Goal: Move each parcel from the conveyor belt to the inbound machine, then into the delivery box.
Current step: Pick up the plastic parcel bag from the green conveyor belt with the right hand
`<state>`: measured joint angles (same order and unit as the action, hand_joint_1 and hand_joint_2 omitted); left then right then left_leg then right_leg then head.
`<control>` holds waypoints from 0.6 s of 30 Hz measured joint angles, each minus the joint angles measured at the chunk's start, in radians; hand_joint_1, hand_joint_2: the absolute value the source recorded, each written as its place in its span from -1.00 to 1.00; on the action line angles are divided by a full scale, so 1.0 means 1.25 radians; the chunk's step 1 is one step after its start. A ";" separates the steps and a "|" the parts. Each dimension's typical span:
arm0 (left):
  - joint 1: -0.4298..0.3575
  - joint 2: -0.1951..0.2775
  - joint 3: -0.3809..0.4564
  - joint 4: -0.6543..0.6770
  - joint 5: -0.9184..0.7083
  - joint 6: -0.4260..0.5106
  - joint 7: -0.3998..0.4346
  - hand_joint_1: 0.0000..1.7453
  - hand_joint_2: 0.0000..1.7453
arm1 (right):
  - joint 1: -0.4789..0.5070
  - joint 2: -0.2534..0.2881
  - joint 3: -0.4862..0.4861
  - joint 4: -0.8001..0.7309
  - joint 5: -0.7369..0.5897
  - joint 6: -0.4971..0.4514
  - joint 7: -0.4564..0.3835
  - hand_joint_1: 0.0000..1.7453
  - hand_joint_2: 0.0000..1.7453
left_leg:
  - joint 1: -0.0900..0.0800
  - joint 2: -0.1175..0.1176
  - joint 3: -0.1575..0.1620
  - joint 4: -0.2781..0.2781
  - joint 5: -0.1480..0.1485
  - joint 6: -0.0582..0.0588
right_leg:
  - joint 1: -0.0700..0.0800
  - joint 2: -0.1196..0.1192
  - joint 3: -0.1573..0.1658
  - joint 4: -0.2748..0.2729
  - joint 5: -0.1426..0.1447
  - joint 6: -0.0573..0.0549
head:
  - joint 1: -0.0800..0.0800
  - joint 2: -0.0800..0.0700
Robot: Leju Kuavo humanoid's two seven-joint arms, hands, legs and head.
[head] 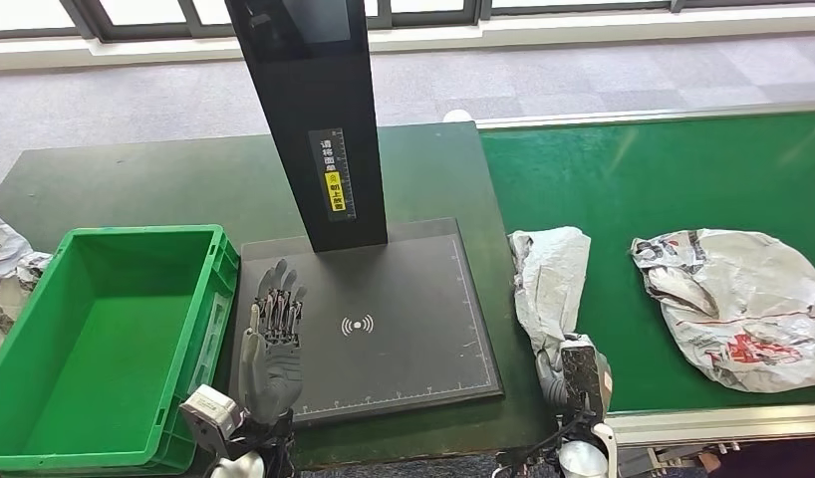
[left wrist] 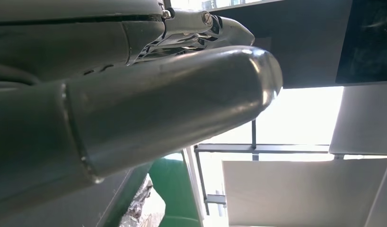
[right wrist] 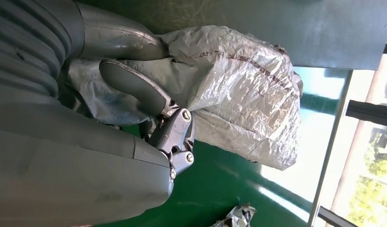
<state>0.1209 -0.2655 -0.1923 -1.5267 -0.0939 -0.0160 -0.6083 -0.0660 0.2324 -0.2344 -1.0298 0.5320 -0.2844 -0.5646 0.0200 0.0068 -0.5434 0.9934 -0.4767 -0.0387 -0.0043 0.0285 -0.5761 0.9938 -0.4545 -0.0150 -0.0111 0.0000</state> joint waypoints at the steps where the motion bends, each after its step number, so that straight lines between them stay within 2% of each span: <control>1: -0.001 0.000 0.000 0.001 0.000 -0.001 -0.001 -1.00 -1.00 | 0.003 0.000 0.000 -0.005 -0.017 0.005 -0.008 1.00 1.00 | 0.000 -0.001 0.001 0.000 0.000 0.000 | 0.000 -0.001 0.000 0.000 0.000 0.000 | 0.000 0.000; 7: -0.014 0.000 0.000 0.016 0.000 -0.015 -0.002 -1.00 -1.00 | 0.048 0.009 0.000 -0.094 -0.157 0.057 -0.070 1.00 1.00 | 0.000 -0.004 0.000 0.000 0.000 0.001 | 0.000 -0.004 0.000 0.000 0.000 0.001 | 0.000 0.000; 12: -0.026 0.000 0.000 0.032 0.000 -0.024 -0.003 -1.00 -1.00 | 0.080 0.019 0.000 -0.169 -0.185 0.059 -0.089 1.00 1.00 | -0.001 -0.004 0.000 0.001 0.000 0.001 | -0.001 -0.005 0.000 0.000 0.000 0.001 | 0.000 0.000; 18: -0.039 0.001 0.000 0.063 0.000 -0.045 -0.019 -1.00 -1.00 | 0.140 0.029 0.006 -0.284 -0.227 0.097 -0.107 1.00 1.00 | -0.001 -0.005 -0.001 0.001 0.001 0.001 | -0.001 -0.006 0.000 0.000 0.000 0.001 | 0.000 0.000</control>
<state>0.0719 -0.2646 -0.1923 -1.4482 -0.0944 -0.0726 -0.6326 0.1087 0.2684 -0.2266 -1.3844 0.2483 -0.1631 -0.6984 0.0183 0.0002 -0.5445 0.9945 -0.4757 -0.0369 -0.0057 0.0213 -0.5756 0.9938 -0.4550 -0.0134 -0.0111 0.0000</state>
